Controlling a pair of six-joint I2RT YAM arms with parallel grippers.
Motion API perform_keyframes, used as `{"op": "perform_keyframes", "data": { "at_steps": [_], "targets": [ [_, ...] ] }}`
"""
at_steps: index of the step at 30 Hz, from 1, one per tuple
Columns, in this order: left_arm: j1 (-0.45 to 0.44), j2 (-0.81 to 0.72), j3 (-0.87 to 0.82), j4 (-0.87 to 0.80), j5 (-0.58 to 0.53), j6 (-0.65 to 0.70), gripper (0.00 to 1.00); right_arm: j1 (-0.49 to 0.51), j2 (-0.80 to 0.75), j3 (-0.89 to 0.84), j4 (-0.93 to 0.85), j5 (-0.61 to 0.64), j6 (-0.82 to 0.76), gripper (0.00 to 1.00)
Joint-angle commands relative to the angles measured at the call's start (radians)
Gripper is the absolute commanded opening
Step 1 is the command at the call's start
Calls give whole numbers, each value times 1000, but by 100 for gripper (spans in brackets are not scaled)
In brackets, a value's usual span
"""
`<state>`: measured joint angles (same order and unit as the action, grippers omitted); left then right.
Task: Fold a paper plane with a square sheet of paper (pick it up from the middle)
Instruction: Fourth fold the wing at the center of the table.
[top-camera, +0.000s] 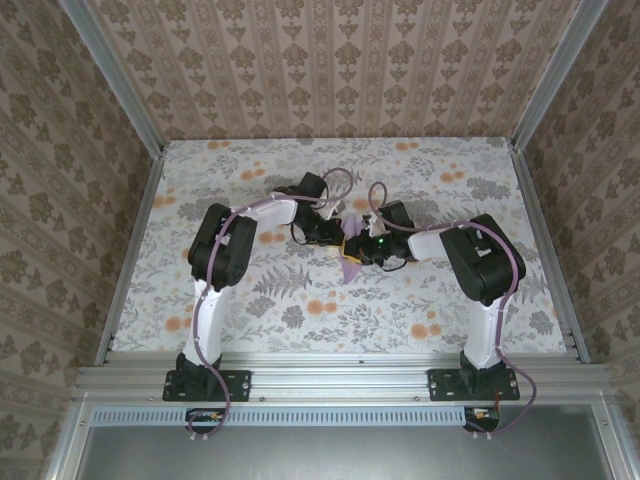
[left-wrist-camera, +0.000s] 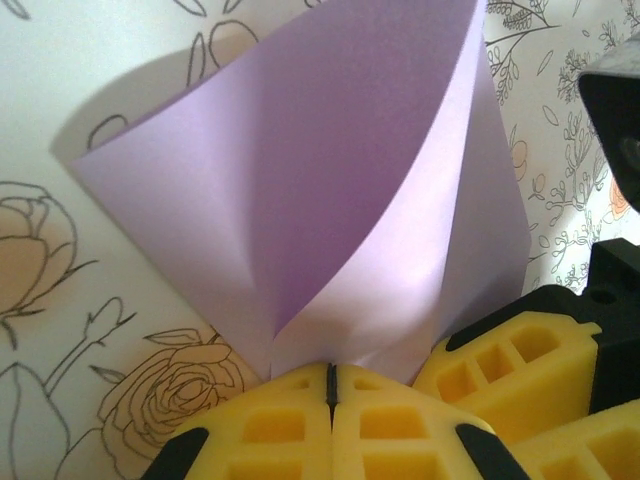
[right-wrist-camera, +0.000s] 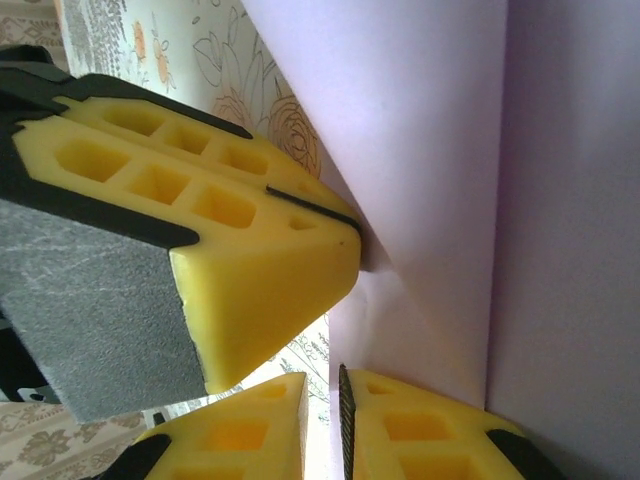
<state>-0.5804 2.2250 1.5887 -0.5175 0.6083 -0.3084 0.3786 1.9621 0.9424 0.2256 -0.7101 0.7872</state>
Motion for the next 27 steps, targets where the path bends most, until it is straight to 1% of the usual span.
{"op": "perform_keyframes", "data": {
  "at_steps": [1, 7, 13, 19, 27],
  "targets": [
    [-9, 66, -6, -59, -105, 49, 4, 18, -28, -22, -143, 36, -16, 20],
    [-15, 83, -5, -76, -140, 65, 4, 37, -58, -7, -229, 74, -56, 19],
    [-16, 97, -11, -80, -159, 71, 4, 68, -70, -2, -276, 109, -77, 19],
    [-18, 105, -14, -83, -177, 72, 4, 97, -72, 6, -308, 130, -92, 18],
    [-18, 111, -16, -81, -182, 77, 4, 111, -85, -15, -320, 142, -101, 17]
  ]
}}
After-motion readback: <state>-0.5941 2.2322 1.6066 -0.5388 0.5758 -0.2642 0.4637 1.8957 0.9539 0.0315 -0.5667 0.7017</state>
